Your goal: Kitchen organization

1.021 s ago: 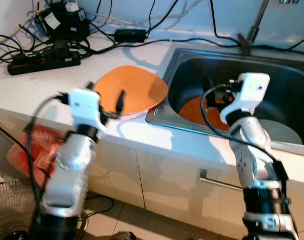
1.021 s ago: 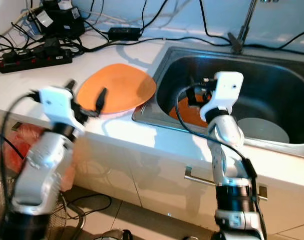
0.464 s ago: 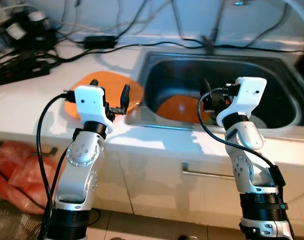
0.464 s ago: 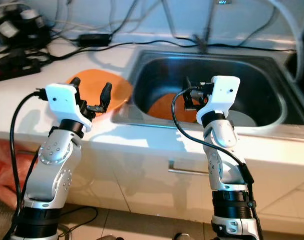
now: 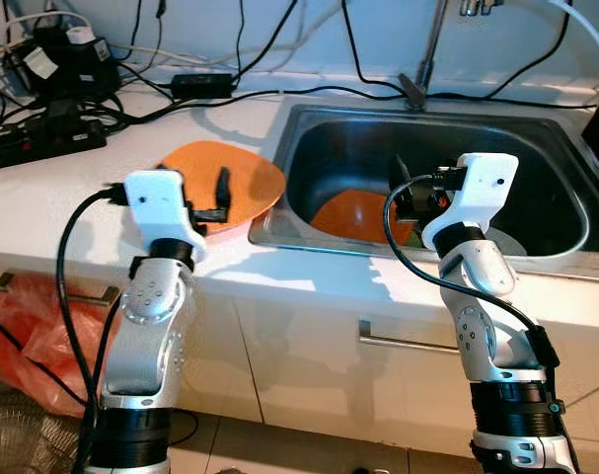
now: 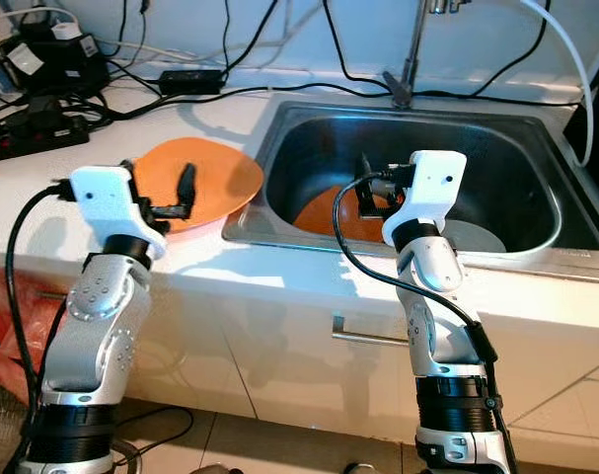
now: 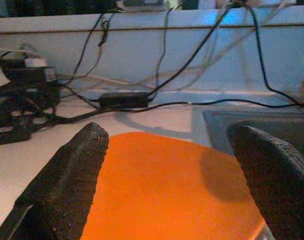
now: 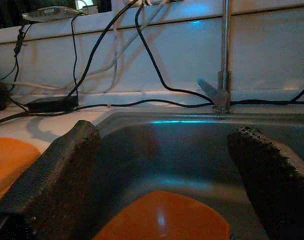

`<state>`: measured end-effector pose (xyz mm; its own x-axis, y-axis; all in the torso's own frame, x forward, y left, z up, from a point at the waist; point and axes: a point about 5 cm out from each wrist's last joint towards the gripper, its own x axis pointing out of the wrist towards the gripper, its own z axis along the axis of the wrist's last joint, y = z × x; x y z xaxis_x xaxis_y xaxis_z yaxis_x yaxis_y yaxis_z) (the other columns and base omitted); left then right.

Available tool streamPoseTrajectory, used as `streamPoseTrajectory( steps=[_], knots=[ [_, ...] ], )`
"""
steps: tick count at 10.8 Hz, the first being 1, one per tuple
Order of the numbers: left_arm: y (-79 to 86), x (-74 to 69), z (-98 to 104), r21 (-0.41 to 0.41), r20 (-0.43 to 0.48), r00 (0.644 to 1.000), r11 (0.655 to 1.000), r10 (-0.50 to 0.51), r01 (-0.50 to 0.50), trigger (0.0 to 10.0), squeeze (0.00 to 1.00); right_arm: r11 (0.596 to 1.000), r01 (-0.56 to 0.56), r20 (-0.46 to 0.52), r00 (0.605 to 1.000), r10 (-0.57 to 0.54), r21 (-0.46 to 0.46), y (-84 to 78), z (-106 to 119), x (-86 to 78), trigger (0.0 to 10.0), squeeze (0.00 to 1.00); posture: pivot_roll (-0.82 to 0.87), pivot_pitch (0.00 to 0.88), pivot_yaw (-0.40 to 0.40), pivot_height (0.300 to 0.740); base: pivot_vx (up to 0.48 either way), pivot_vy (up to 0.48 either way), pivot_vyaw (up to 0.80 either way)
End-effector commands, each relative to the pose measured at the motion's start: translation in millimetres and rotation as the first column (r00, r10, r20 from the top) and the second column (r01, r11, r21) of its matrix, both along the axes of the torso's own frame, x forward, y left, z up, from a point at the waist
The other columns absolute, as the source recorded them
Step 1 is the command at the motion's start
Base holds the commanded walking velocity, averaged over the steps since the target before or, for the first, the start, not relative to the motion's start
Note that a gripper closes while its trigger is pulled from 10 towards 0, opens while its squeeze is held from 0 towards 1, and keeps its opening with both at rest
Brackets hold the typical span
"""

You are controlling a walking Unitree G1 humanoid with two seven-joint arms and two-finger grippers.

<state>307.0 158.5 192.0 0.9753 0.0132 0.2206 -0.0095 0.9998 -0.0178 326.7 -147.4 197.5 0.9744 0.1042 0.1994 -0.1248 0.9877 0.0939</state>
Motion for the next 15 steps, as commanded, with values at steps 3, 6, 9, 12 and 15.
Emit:
streamPoseTrajectory(
  steps=[3,6,9,12,15],
  knots=[
    [14.1,-0.1,-13.3,-0.105,-0.099,0.993,0.991,0.067,-0.077,10.0,0.0,1.0,-0.011,-0.013,1.0,0.011,-0.005,1.8,-2.2,-0.7,10.0,0.0,0.04,0.039,0.056,0.74,0.0,0.0,0.0],
    [37.9,-15.7,-25.9,-0.143,-0.155,0.971,0.969,0.18,-0.202,10.0,0.0,1.0,-0.01,-0.047,0.999,0.009,-0.029,-4.6,-8.5,0.8,10.0,0.0,0.06,0.043,0.054,0.74,0.0,0.0,0.0],
    [42.5,-11.6,-39.4,-0.251,-0.263,0.946,0.934,0.187,-0.254,10.0,0.0,0.999,-0.022,-0.029,0.999,0.021,-0.024,-3.8,-1.2,6.6,10.0,0.0,0.06,0.037,0.058,0.74,0.0,0.0,0.0],
    [37.1,4.7,-45.6,-0.461,-0.337,0.938,0.855,0.081,-0.239,10.0,0.0,0.97,-0.239,-0.065,0.97,0.236,-0.048,9.7,2.0,1.7,10.0,0.0,0.05,0.039,0.074,0.74,0.0,0.0,0.0],
    [36.1,11.1,-45.0,-0.522,-0.357,0.933,0.822,0.034,-0.23,10.0,0.0,0.827,-0.537,-0.23,0.837,0.497,-0.166,11.7,-11.4,-18.0,10.0,0.0,0.05,0.045,0.08,0.74,0.0,0.0,0.0]
  ],
)
